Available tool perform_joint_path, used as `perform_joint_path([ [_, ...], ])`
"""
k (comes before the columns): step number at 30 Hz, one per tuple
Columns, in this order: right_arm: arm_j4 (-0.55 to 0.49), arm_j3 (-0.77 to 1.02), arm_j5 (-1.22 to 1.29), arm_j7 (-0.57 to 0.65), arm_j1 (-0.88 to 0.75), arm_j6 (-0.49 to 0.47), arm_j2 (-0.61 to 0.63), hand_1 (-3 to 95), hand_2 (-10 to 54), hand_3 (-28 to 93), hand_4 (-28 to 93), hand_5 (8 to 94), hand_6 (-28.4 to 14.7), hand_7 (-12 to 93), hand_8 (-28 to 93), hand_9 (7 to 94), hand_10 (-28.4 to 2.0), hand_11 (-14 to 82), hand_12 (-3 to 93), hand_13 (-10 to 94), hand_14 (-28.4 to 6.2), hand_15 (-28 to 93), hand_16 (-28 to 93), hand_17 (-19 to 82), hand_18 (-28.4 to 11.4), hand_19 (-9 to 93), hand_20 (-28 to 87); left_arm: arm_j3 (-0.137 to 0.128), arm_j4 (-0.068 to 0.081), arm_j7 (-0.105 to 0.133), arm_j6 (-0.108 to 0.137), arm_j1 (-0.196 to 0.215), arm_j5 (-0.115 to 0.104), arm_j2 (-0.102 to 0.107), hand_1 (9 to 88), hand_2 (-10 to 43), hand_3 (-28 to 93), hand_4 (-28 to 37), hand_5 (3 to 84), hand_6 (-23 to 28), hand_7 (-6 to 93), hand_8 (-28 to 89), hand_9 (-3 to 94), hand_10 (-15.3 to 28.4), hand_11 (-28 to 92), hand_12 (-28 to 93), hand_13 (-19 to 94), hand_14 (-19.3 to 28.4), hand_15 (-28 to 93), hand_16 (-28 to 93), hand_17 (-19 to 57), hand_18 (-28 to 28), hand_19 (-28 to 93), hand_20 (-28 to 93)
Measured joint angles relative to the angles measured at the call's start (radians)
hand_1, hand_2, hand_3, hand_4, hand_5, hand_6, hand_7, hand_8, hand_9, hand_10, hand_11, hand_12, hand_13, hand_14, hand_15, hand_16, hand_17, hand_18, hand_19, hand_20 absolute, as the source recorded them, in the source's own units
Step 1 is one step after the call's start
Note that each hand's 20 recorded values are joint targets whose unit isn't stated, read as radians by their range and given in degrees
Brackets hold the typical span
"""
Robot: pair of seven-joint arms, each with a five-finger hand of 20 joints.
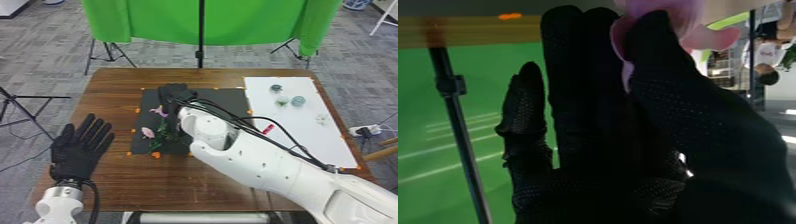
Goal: Arrange flowers
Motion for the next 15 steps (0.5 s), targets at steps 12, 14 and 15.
perform_joint_path([
  [12, -0.027, 0.029, 0.007, 0.065, -0.043, -0.011, 0.0, 47.1, -9.5, 77, -28, 66.8, -2.4, 20, -13, 70.0, -14.1, 21.1, 18.3, 63, -11.8, 43, 22, 26, -22.5, 80, 39, -0.002, -0.001, 0.003, 0.005, 0.001, -0.011, 0.004, 25.8, 13.4, 77, -28.3, 42.7, 8.8, 8.1, -7, 35.3, 14.0, 16, 11, 27, 13.6, 26, -4, -3.6, 11.7, 22, 14],
  [14, -0.039, 0.029, 0.009, 0.066, -0.045, -0.011, 0.002, 46.1, -9.5, 77, -28, 66.8, -2.5, 19, -13, 70.0, -14.3, 21.0, 18.3, 63, -12.0, 43, 21, 26, -22.7, 80, 39, 0.001, -0.001, 0.004, 0.006, 0.001, -0.016, 0.011, 25.8, 13.4, 77, -28.3, 42.7, 8.8, 8.1, -7, 35.3, 14.0, 16, 11, 27, 13.6, 26, -4, -3.6, 11.7, 22, 14],
  [15, -0.045, 0.029, 0.01, 0.066, -0.047, -0.011, 0.003, 45.5, -9.5, 76, -28, 66.8, -2.6, 19, -13, 69.9, -14.5, 20.8, 18.3, 63, -12.2, 44, 21, 26, -22.8, 80, 39, 0.002, 0.0, 0.004, 0.007, 0.0, -0.017, 0.014, 25.8, 13.4, 77, -28.3, 42.7, 8.8, 8.1, -7, 35.3, 14.0, 16, 11, 27, 13.6, 26, -4, -3.6, 11.7, 22, 14],
])
